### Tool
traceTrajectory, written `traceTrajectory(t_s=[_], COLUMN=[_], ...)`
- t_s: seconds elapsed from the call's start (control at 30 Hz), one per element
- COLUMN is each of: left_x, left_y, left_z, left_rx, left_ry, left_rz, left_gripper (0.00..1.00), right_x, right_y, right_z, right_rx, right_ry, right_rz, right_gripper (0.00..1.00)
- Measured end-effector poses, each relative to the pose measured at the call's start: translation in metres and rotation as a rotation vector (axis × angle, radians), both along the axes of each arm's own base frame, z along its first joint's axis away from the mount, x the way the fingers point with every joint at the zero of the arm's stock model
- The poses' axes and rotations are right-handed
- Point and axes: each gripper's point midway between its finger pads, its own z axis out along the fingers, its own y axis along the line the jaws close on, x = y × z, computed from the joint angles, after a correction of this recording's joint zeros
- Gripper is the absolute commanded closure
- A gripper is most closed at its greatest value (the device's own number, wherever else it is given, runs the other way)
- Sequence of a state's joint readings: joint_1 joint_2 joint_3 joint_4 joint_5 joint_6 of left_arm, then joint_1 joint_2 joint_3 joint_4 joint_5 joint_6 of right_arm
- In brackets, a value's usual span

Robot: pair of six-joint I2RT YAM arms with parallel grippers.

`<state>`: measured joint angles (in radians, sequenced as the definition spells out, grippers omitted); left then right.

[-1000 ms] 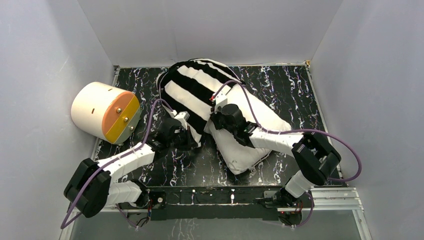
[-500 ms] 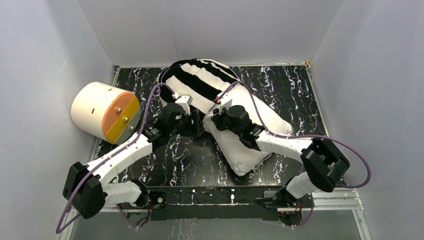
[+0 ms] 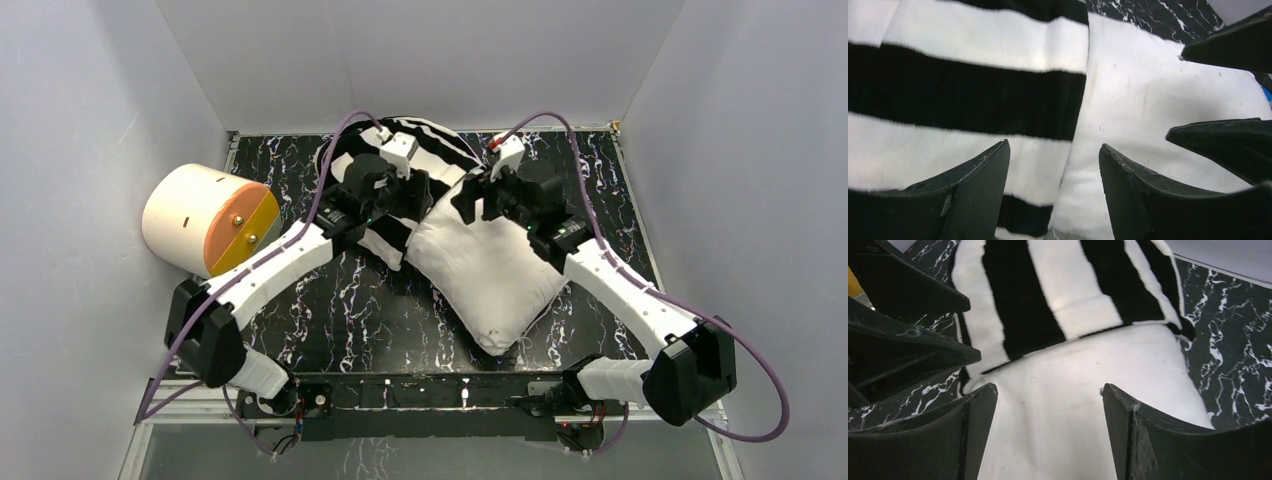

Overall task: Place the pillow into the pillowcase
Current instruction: Stuff the pillow into the pillowcase.

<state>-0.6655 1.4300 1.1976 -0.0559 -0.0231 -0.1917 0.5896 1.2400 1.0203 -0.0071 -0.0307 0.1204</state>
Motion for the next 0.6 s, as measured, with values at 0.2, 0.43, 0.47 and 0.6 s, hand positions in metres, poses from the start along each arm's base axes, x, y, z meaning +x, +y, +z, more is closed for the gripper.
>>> traceTrajectory(t_s=[0.2,0.43,0.47,0.6], left_x=[0.043,0.084,0.089,0.106], left_y=[-0.031,-0.065,-0.069,-0.086], left_z=[0.004,-0.005,-0.009,-0.034], left_rx=[0.038,0.064,0.068,0.095], left_ry=[-0.098,-0.167,-0.167,-0.147], left_rz=[-0.030,-0.051,-0.052,-0.060], left_gripper=[0.32,0.31,0.31,0.59], right_x=[0.034,0.068,0.067,0.058], right_y=[-0.051,-0.073,-0.071,-0.062], right_z=[-0.021,-0.068,-0.074,-0.090], right_rx=[-0.002,-0.008,-0.004,0.028], right_ry=[0.097,0.234,0.248,0.262], right_rz=[-0.092,-0.114,-0.099,-0.045], right_gripper=[0.24,0.52,0.54,0.61])
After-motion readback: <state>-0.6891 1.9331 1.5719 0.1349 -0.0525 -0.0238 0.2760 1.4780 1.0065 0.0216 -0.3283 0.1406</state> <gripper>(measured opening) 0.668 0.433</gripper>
